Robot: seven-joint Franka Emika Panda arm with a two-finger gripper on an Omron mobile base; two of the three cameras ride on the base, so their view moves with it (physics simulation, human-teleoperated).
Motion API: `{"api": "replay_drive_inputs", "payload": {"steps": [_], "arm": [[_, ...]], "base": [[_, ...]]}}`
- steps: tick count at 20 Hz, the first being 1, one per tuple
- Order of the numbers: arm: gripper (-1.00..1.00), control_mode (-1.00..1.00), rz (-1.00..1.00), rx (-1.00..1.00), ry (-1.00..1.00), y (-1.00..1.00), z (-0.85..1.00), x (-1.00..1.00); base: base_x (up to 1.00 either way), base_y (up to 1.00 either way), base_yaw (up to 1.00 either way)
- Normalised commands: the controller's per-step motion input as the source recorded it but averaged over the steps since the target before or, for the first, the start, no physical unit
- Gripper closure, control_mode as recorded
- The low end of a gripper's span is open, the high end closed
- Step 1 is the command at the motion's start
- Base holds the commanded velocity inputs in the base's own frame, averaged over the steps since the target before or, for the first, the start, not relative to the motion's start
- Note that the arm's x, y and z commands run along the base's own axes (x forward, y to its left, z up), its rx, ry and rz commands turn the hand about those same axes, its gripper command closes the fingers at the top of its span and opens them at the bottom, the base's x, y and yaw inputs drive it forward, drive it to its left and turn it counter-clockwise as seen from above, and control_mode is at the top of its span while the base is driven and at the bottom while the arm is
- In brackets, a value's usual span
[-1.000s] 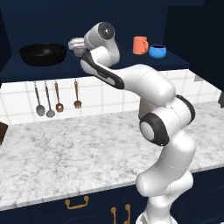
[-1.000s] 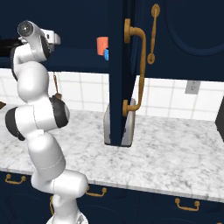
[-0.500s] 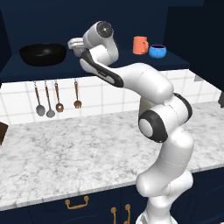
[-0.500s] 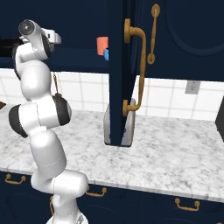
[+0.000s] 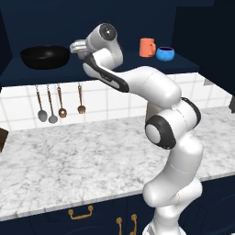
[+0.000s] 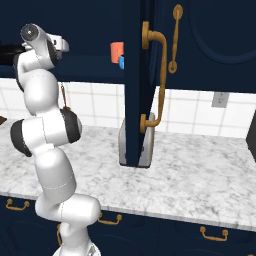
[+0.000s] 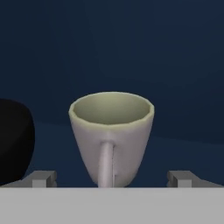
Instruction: Gather all objects into one cabinet and sort the glasses and bowls to opposite sides.
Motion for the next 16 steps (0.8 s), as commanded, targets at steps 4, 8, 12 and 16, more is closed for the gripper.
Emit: {"api": "replay_drive_inputs", "payload": {"steps": [4, 8, 12, 16], "arm": [[-1.00, -1.00, 0.00, 0.00, 0.00, 0.00, -0.01, 0.10], [-1.00, -1.00, 0.00, 0.00, 0.00, 0.00, 0.00, 0.05], [1.00, -1.00, 0.00, 0.00, 0.01, 0.00, 0.00, 0.00], [1.00, -1.00, 0.00, 0.00, 0.00, 0.00, 0.00, 0.00]], "base": [[0.00, 0.00, 0.00], [0.00, 0.00, 0.00], [0.00, 0.00, 0.00], [0.00, 0.00, 0.00]]}}
